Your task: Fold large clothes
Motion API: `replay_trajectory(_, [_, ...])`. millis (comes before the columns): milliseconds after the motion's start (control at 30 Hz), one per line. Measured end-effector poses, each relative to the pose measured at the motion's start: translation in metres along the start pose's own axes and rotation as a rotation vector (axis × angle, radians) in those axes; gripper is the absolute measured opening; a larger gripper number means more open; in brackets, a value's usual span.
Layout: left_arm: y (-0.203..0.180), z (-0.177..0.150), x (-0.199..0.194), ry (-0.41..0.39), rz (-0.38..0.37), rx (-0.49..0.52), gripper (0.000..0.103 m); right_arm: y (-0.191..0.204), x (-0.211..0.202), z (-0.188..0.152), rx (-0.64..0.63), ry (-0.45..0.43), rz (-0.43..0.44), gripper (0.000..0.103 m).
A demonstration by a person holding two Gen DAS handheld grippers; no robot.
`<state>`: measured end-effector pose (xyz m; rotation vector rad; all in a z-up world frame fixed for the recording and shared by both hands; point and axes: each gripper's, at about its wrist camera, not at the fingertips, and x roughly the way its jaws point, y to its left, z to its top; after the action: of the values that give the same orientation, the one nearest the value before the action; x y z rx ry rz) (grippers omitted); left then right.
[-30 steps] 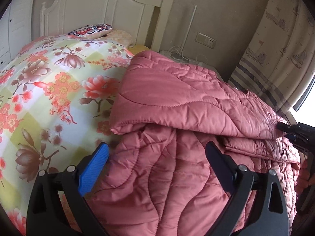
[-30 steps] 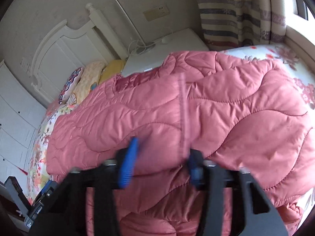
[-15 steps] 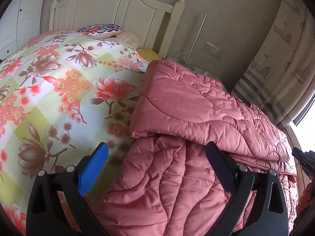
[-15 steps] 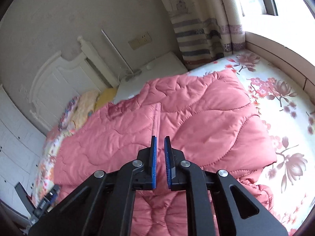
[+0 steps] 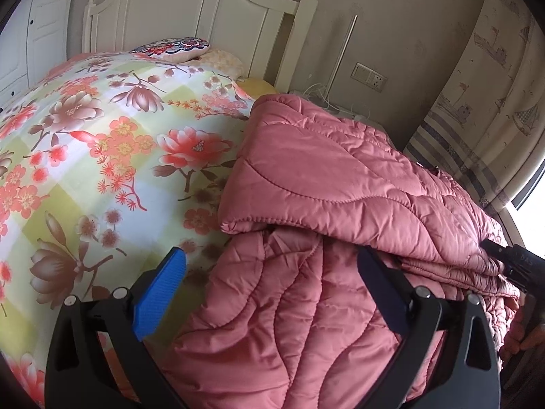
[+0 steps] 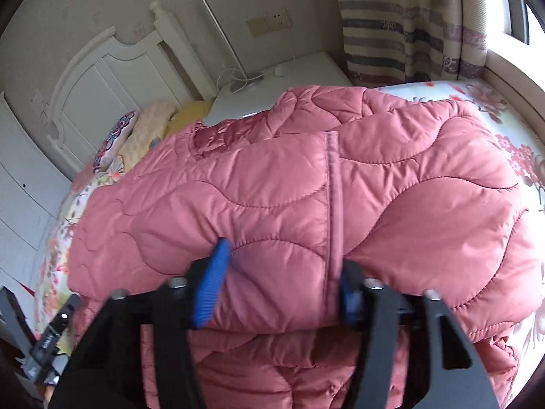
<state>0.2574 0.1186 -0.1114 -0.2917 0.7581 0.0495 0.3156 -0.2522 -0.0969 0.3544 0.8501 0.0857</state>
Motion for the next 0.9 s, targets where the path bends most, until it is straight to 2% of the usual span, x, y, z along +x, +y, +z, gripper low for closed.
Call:
replay_trajectory(33, [0.0,0.0,0.001,0.004,0.006,0.0,0.1,-0.004,-0.008,-0.001,0.022,-0.036,0.006,0.022])
replay_trajectory(100, [0.0,0.0,0.002,0.011,0.015,-0.002,0.1,-0.008,-0.025,-0.005,0.041,-0.095,0.019,0.016])
replay_trajectory(200, [0.002,0.0,0.003,0.02,0.018,-0.006,0.1,-0.013,-0.044,-0.011,0.025,-0.138,0.001,0.015])
replay_trajectory(333, [0.001,0.0,0.005,0.029,0.027,-0.004,0.101,-0.036,-0.03,-0.018,0.087,-0.053,-0.085,0.015])
replay_trajectory(400, [0.001,-0.001,0.004,0.026,0.03,-0.004,0.101,-0.045,-0.025,-0.021,0.118,-0.025,-0.061,0.021])
replay_trajectory(467, [0.002,0.0,0.004,0.025,0.037,-0.007,0.1,-0.044,-0.029,-0.019,0.114,-0.025,-0.069,0.032])
replay_trajectory(500, [0.002,0.0,0.004,0.028,0.041,-0.007,0.1,-0.041,-0.034,-0.017,0.105,-0.035,-0.091,0.05])
replay_trajectory(533, [0.002,0.0,0.005,0.032,0.046,-0.006,0.1,-0.036,-0.044,-0.015,0.092,-0.075,-0.134,0.073])
replay_trajectory(567, [0.002,-0.001,0.005,0.034,0.05,-0.005,0.1,-0.03,-0.053,-0.014,0.078,-0.126,-0.15,0.079])
replay_trajectory(633, [0.001,-0.001,0.006,0.035,0.052,0.0,0.101,-0.012,-0.067,-0.011,0.015,-0.199,-0.139,0.079])
replay_trajectory(667, [0.0,-0.001,0.006,0.035,0.054,0.004,0.1,-0.012,-0.067,-0.011,0.015,-0.199,-0.139,0.079])
replay_trajectory(767, [-0.001,-0.001,0.006,0.038,0.056,0.007,0.1,0.022,-0.067,-0.005,-0.1,-0.203,-0.131,0.079])
replay_trajectory(900, [0.0,-0.001,0.007,0.042,0.058,0.002,0.1,0.06,-0.047,-0.008,-0.216,-0.182,-0.148,0.08])
